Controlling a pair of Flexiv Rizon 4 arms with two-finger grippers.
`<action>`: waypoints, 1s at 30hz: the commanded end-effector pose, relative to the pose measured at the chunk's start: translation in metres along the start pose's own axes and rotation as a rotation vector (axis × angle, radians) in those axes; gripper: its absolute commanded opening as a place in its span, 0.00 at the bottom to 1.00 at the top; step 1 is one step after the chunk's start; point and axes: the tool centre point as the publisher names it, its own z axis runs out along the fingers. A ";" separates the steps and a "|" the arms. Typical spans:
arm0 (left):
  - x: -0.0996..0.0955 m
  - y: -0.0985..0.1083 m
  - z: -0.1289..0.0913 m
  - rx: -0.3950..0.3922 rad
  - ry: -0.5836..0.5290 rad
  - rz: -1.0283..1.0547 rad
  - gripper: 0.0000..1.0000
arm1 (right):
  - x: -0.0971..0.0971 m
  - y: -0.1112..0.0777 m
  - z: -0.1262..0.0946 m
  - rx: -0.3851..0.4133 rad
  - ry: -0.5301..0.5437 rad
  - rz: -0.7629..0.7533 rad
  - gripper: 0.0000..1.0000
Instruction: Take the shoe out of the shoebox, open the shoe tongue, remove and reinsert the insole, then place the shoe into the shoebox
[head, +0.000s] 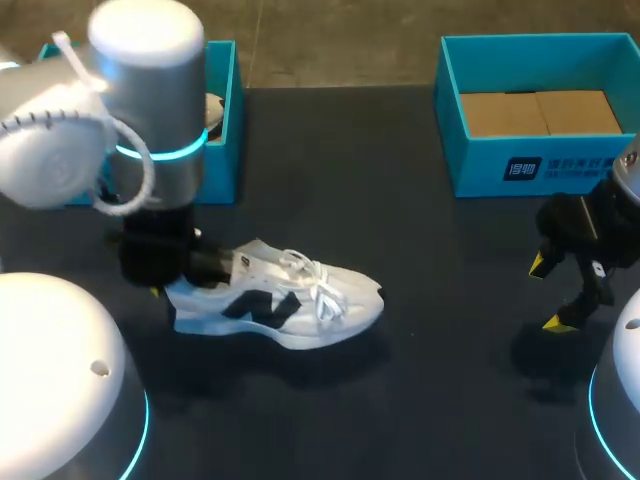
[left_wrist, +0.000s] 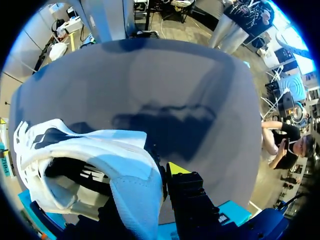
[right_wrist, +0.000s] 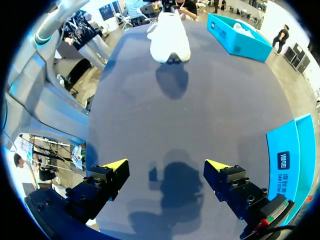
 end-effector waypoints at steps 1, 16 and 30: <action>-0.026 0.009 0.018 0.016 0.018 -0.011 0.00 | 0.001 0.000 0.001 0.001 -0.002 0.000 1.00; -0.061 0.016 0.056 0.006 0.002 -0.004 0.00 | 0.001 0.000 0.001 0.001 -0.002 0.000 1.00; -0.078 0.023 0.068 -0.022 -0.025 0.034 0.00 | 0.001 0.000 0.001 0.001 -0.002 0.000 1.00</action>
